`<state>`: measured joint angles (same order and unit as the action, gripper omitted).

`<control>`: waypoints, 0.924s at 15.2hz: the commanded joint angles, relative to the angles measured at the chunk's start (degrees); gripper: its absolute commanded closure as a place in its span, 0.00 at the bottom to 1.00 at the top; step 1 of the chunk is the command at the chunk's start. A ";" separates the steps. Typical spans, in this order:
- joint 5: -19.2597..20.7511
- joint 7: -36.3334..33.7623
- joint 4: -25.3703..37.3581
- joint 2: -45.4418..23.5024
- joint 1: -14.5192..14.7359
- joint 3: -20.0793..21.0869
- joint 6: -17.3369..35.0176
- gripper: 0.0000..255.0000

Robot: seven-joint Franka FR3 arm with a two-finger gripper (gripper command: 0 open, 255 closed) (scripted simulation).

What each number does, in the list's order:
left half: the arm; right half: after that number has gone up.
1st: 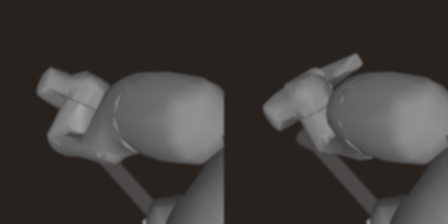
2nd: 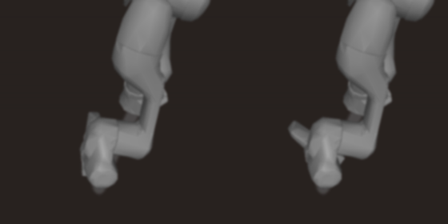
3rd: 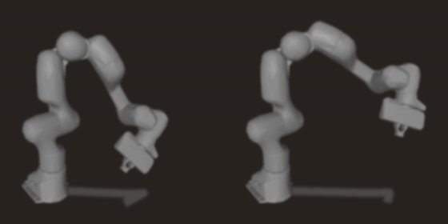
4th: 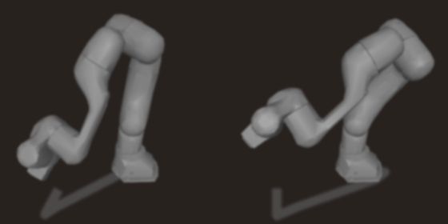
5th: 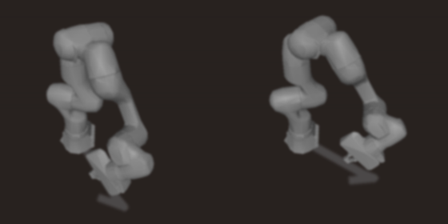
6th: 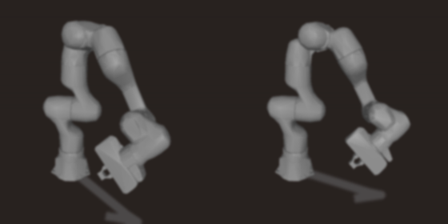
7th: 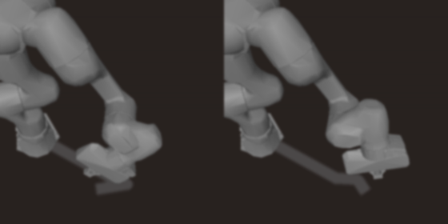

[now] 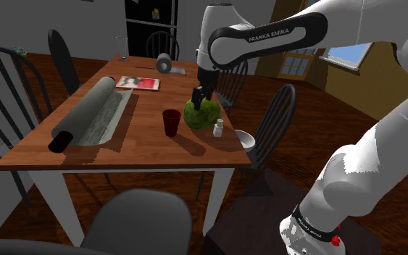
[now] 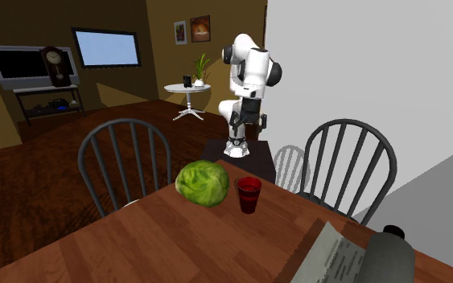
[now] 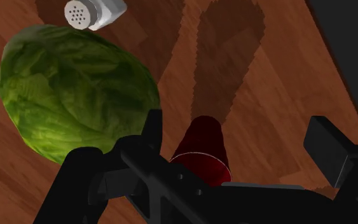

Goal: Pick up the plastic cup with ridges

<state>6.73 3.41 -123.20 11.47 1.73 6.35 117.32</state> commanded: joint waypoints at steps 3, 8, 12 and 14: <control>2.19 -0.31 5.58 -8.66 0.33 0.91 2.49 0.00; 5.40 -0.74 14.01 -19.83 1.17 1.55 4.36 0.00; 7.93 -0.80 22.16 -28.96 2.33 1.66 4.62 0.00; 8.86 -0.69 25.84 -32.71 2.91 1.61 4.42 0.00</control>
<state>15.04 2.86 -98.98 -19.36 4.28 7.96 121.61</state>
